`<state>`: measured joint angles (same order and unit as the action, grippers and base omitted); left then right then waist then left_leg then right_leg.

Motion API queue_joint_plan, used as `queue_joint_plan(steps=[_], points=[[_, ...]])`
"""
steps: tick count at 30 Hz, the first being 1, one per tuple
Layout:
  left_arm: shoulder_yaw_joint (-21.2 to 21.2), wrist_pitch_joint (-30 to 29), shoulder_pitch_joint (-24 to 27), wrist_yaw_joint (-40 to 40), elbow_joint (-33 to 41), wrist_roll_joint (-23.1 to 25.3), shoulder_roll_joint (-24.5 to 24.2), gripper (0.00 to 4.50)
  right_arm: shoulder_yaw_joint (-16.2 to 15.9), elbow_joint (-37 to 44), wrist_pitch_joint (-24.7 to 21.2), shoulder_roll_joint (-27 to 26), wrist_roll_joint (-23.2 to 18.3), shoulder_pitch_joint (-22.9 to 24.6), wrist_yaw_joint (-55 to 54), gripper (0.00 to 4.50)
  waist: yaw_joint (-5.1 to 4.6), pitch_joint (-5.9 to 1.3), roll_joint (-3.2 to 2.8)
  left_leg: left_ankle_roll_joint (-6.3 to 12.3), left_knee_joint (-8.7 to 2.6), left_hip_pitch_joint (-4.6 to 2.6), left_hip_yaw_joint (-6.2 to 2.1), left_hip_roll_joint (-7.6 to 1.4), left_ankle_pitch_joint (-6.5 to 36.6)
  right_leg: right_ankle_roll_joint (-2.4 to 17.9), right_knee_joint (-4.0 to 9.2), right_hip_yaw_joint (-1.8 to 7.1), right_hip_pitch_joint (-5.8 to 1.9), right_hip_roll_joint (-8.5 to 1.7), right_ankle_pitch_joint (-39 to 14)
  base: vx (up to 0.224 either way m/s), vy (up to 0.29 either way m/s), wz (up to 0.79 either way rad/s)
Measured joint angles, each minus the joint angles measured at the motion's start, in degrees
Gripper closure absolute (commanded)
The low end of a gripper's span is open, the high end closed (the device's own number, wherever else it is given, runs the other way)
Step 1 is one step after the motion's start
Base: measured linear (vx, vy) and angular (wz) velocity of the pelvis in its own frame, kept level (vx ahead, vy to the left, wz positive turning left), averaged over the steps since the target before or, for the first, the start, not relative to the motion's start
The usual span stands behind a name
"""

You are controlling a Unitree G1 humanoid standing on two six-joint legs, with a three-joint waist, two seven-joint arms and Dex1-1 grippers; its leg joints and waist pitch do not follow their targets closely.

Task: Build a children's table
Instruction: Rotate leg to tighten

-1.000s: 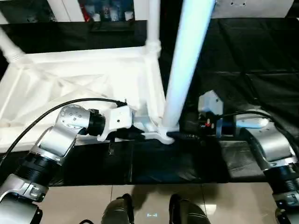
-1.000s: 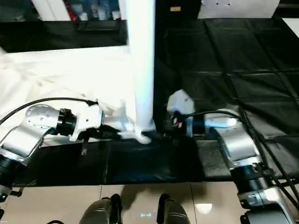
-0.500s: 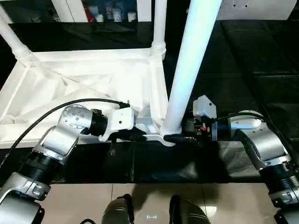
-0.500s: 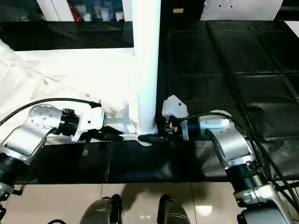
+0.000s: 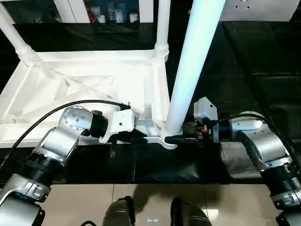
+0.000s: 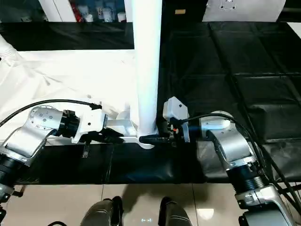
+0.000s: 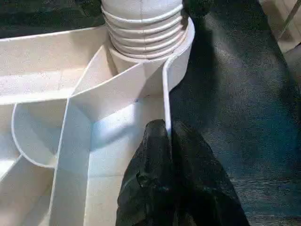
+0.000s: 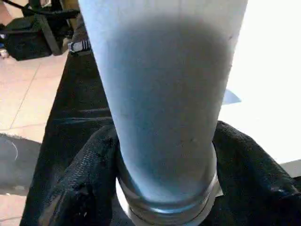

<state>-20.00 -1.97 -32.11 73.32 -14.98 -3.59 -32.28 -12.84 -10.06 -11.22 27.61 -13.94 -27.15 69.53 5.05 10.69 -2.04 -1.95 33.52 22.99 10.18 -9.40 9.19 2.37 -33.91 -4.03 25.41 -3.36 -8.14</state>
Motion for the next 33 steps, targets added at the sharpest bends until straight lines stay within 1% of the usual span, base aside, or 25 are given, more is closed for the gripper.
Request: queue_joint_plan(steps=[2,5,7,8,9,12,15,17,18,20,23,24,25,26,27,29,30,33], points=[[0.49,-2.57,-0.02,-0.86,0.01,-0.05,0.93,4.50,0.46,1.19,-2.25,-0.84,-0.02,1.05,-2.19,1.86,0.02,-0.01,-0.02,-0.07,0.01,-0.17,-0.01,0.01,0.05,0.00,0.01,0.00,-0.17,-0.01,0.00,0.000,0.000,0.00],[1.44,-7.86,-1.00,-4.89,-1.15,0.19,3.53,4.50,2.65,2.08,-6.56,-4.11,0.46,2.13,-9.66,1.86,-0.21,0.00,-0.01,-0.27,0.03,-0.67,-0.01,0.02,0.12,-0.35,-0.01,0.04,-0.59,-0.01,-0.22,0.000,0.000,0.00],[2.21,-11.92,-2.49,-8.92,-2.44,0.99,5.88,4.50,4.50,1.72,-8.65,-7.52,1.85,1.93,-17.11,1.87,-0.76,0.01,-0.01,-0.32,0.03,-0.71,-0.01,0.03,0.09,-0.43,0.09,0.04,-0.60,-0.02,-0.26,-0.026,0.004,-0.02],[2.72,-13.78,-2.84,-10.87,-2.83,1.04,7.10,4.50,5.31,1.29,-9.12,-9.02,2.44,1.78,-20.26,1.87,-1.15,0.01,0.00,-0.32,0.02,-0.73,-0.01,0.06,0.09,-0.44,0.17,0.04,-0.63,-0.04,-0.27,-0.051,0.007,-0.05],[3.35,-16.29,-3.63,-13.74,-3.61,1.12,9.20,4.50,6.80,0.48,-9.65,-11.24,3.00,1.51,-24.70,1.87,-1.69,0.02,0.01,-0.32,0.03,-0.72,-0.01,0.08,0.09,-0.44,0.30,0.04,-0.65,-0.05,-0.27,0.000,0.000,0.00],[4.40,-21.41,-5.21,-21.20,-4.61,1.37,14.38,4.50,9.69,-1.63,-10.14,-15.53,4.61,0.16,-34.39,1.87,-2.62,0.03,0.01,-0.29,-0.01,-0.58,-0.01,0.08,0.08,-0.44,0.87,-0.02,-0.68,-0.05,-0.27,0.000,0.000,0.00],[5.44,-26.12,-6.61,-29.62,-4.90,3.32,20.40,4.50,12.66,-3.64,-10.06,-20.33,6.65,-1.26,-44.74,1.87,-3.17,0.03,0.01,-0.15,0.06,-0.50,0.00,0.19,0.00,-0.44,0.93,0.08,-0.72,-0.10,-0.26,0.000,0.000,0.00],[5.89,-27.95,-6.96,-33.12,-4.91,3.39,22.62,4.50,13.49,-4.39,-10.10,-21.81,7.16,-2.07,-48.61,1.87,-3.23,0.02,0.01,-0.12,0.06,-0.48,0.00,0.22,-0.01,-0.43,0.95,0.08,-0.73,-0.13,-0.26,0.000,0.000,0.00],[6.43,-29.09,-7.13,-36.14,-4.91,3.72,24.66,4.50,14.71,-5.19,-10.08,-23.64,7.80,-2.86,-51.99,1.87,-3.22,0.02,0.01,-0.09,0.06,-0.47,0.00,0.22,-0.01,-0.40,0.92,0.09,-0.73,-0.13,-0.24,0.000,0.000,0.00],[6.67,-30.37,-7.58,-39.55,-4.92,4.55,26.69,4.50,15.45,-6.67,-10.00,-25.27,8.73,-4.40,-55.83,1.87,-3.22,0.02,0.01,-0.09,0.03,-0.46,0.00,0.22,-0.01,-0.35,0.91,0.08,-0.71,-0.13,-0.20,0.000,0.000,0.00],[6.61,-30.91,-7.86,-41.07,-4.84,4.87,27.71,4.50,16.08,-7.23,-9.36,-26.45,9.32,-4.58,-58.29,1.87,-3.20,0.02,0.01,-0.04,-0.14,-0.47,0.00,0.23,0.04,-0.32,0.91,0.06,-0.68,-0.12,-0.03,0.000,0.000,0.00],[6.58,-30.91,-7.86,-41.08,-4.67,4.97,27.66,4.50,16.15,-7.23,-8.87,-26.58,9.33,-4.56,-58.47,1.52,-3.15,0.02,0.01,-0.05,-0.26,-0.47,0.00,0.24,0.04,-0.32,0.91,0.06,-0.65,-0.12,0.15,0.000,0.000,0.00],[6.42,-30.91,-7.85,-41.08,-4.47,5.00,27.48,4.50,16.15,-7.22,-8.37,-26.63,9.33,-4.54,-58.46,1.31,-3.12,0.02,0.01,-0.06,-0.37,-0.47,0.00,0.23,0.03,-0.32,0.90,0.05,-0.60,-0.10,0.17,0.000,0.000,0.00],[6.16,-30.91,-7.84,-41.08,-4.21,5.03,27.09,4.50,16.15,-7.16,-8.07,-26.71,9.33,-4.53,-58.46,1.17,-3.09,0.02,0.01,-0.07,-0.45,-0.48,0.00,0.22,0.02,-0.31,0.89,0.02,-0.56,-0.10,0.18,0.000,0.000,0.00],[6.00,-30.91,-7.77,-41.10,-3.94,5.09,26.81,4.50,16.19,-6.98,-7.93,-27.10,9.13,-4.52,-58.38,1.17,-3.09,0.02,0.01,-0.08,-0.53,-0.49,0.00,0.20,0.01,-0.31,0.87,0.00,-0.51,-0.07,0.18,0.000,0.000,0.00],[6.30,-30.90,-7.83,-41.85,-3.69,5.61,26.22,4.50,16.19,-6.84,-7.92,-28.61,8.53,-3.98,-58.09,1.04,-3.52,0.02,0.01,-0.08,-0.59,-0.57,0.00,0.15,0.02,-0.31,0.87,-0.03,-0.47,-0.03,0.20,0.000,0.000,0.00],[6.68,-30.91,-7.88,-42.52,-3.62,5.80,25.82,4.50,15.88,-7.28,-8.26,-28.97,8.11,-3.33,-57.42,0.76,-3.87,0.03,0.01,-0.08,-0.62,-0.55,0.00,0.12,0.02,-0.32,0.87,-0.08,-0.40,-0.02,0.21,0.000,0.000,0.00],[6.73,-30.83,-7.80,-42.41,-3.33,5.83,25.31,4.50,15.55,-7.57,-7.68,-29.17,7.72,-3.08,-56.52,0.66,-4.19,0.04,-0.01,-0.09,-0.73,-0.53,0.00,0.11,0.02,-0.33,0.89,-0.11,-0.34,-0.01,0.20,0.000,0.000,0.00]])
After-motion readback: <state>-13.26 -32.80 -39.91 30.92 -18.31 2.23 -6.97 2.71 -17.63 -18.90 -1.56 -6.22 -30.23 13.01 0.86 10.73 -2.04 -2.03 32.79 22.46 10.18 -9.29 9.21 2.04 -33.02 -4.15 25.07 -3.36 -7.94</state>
